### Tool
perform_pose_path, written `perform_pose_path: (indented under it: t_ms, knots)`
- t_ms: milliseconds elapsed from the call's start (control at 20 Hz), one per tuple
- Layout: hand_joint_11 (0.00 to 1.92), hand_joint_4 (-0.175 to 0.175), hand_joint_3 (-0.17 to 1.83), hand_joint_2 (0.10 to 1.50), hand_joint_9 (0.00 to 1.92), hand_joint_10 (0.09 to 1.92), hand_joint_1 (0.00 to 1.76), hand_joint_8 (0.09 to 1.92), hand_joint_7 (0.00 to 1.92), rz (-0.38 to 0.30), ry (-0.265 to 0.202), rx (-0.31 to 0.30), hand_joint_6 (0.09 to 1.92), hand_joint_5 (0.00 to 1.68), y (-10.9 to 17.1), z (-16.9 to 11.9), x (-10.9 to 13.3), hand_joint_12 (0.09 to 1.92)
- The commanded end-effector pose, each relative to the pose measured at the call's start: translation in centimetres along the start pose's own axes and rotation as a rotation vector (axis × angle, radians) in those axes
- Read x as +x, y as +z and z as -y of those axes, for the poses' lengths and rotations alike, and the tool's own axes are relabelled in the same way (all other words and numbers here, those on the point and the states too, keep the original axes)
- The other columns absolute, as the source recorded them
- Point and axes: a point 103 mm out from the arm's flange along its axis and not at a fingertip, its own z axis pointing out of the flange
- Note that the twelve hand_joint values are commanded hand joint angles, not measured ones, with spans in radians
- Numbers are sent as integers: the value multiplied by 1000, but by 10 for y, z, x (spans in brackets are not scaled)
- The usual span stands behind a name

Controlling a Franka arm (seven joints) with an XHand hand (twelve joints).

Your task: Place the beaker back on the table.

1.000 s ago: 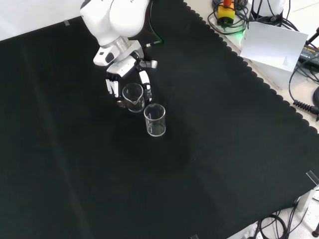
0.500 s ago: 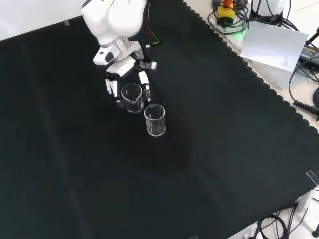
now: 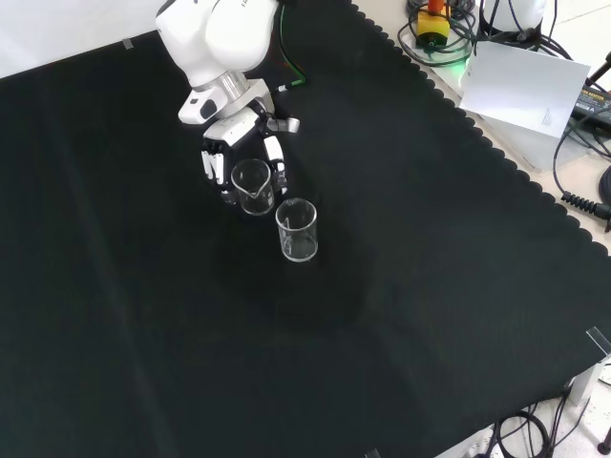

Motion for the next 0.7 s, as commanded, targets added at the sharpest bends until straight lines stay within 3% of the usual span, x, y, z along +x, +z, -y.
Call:
perform_pose_path:
  t_ms: [50,700]
  knots:
    - [1085,175,473,773,1519,87,1104,87,1638,-5,-2,-2,686,1225,1,1,-5,911]
    - [1081,175,459,780,1514,87,1103,87,1625,0,-1,6,682,1224,6,-3,-6,915]
